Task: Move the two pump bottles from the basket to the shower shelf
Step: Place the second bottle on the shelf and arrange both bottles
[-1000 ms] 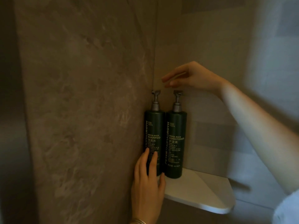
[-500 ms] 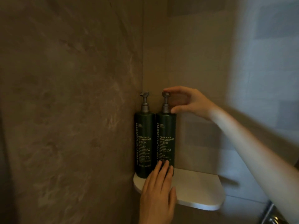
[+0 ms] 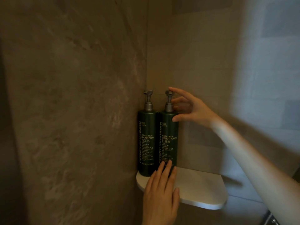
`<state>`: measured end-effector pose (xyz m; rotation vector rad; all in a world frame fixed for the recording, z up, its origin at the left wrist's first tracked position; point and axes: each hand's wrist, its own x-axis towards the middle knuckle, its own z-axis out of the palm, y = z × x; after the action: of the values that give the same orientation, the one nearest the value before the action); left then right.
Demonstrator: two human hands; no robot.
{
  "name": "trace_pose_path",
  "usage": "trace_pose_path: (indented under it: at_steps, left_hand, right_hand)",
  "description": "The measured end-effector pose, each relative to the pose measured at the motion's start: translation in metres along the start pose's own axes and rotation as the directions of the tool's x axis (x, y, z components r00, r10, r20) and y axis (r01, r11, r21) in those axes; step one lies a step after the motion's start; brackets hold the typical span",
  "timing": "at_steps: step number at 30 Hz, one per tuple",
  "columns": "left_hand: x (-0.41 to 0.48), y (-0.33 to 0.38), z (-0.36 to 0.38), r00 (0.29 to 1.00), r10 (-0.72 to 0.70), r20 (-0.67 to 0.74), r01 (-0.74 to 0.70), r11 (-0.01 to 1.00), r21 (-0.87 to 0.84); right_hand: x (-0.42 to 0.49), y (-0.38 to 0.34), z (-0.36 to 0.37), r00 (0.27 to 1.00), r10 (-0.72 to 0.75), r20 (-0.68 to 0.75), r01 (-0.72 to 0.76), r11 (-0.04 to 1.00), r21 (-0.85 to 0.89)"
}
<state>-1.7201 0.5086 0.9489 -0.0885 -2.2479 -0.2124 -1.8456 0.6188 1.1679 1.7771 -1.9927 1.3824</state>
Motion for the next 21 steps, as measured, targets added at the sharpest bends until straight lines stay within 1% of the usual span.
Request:
trace_pose_path:
  at_steps: [7, 9, 10, 12, 13, 14, 15, 16, 18, 19, 21]
  left_hand:
    - [0.000, 0.001, 0.000, 1.000, 0.008, -0.009, -0.008, 1.000, -0.008]
    - [-0.002, 0.002, -0.002, 0.999, 0.013, -0.033, -0.014, 1.000, -0.027]
    - [-0.004, 0.002, -0.003, 0.999, 0.024, -0.048, -0.026, 0.999, -0.038]
    - [-0.011, 0.001, -0.004, 0.996, 0.052, -0.067, -0.054, 0.998, -0.040]
    - [-0.016, -0.001, -0.004, 0.997, 0.061, -0.053, -0.062, 0.998, -0.029]
    - [-0.019, -0.002, -0.005, 0.997, 0.066, -0.029, -0.067, 0.998, -0.009]
    - [-0.023, -0.003, -0.005, 0.997, 0.073, -0.002, -0.073, 0.997, 0.019]
    - [-0.026, -0.004, -0.006, 0.996, 0.076, 0.036, -0.078, 0.996, 0.045]
    - [-0.029, -0.007, -0.007, 0.992, 0.072, 0.105, -0.079, 0.995, 0.060]
    - [-0.032, -0.008, -0.005, 0.990, 0.082, 0.115, -0.091, 0.993, 0.078]
    - [-0.036, -0.008, -0.006, 0.990, 0.067, 0.128, -0.079, 0.993, 0.092]
  right_hand:
    - [-0.003, -0.002, 0.002, 0.999, 0.034, -0.002, -0.034, 0.999, -0.011]
    - [-0.014, -0.008, 0.003, 0.997, 0.040, -0.070, -0.038, 0.999, 0.032]
    - [-0.024, -0.013, 0.004, 0.991, 0.033, -0.133, -0.031, 0.999, 0.020]
    - [-0.057, -0.022, 0.015, 0.959, 0.003, -0.284, -0.024, 0.997, -0.070]
    - [-0.079, -0.022, 0.025, 0.942, -0.023, -0.334, -0.025, 0.990, -0.141]
    - [-0.102, -0.021, 0.038, 0.934, -0.056, -0.353, -0.032, 0.971, -0.238]
    - [-0.123, -0.017, 0.053, 0.935, -0.072, -0.348, -0.049, 0.944, -0.327]
    - [-0.143, -0.012, 0.067, 0.942, -0.049, -0.331, -0.089, 0.917, -0.389]
    - [-0.169, 0.000, 0.093, 0.959, 0.068, -0.276, -0.190, 0.875, -0.445]
    - [-0.179, 0.007, 0.104, 0.962, 0.104, -0.252, -0.216, 0.853, -0.475]
    - [-0.189, 0.016, 0.117, 0.965, 0.126, -0.231, -0.234, 0.811, -0.537]
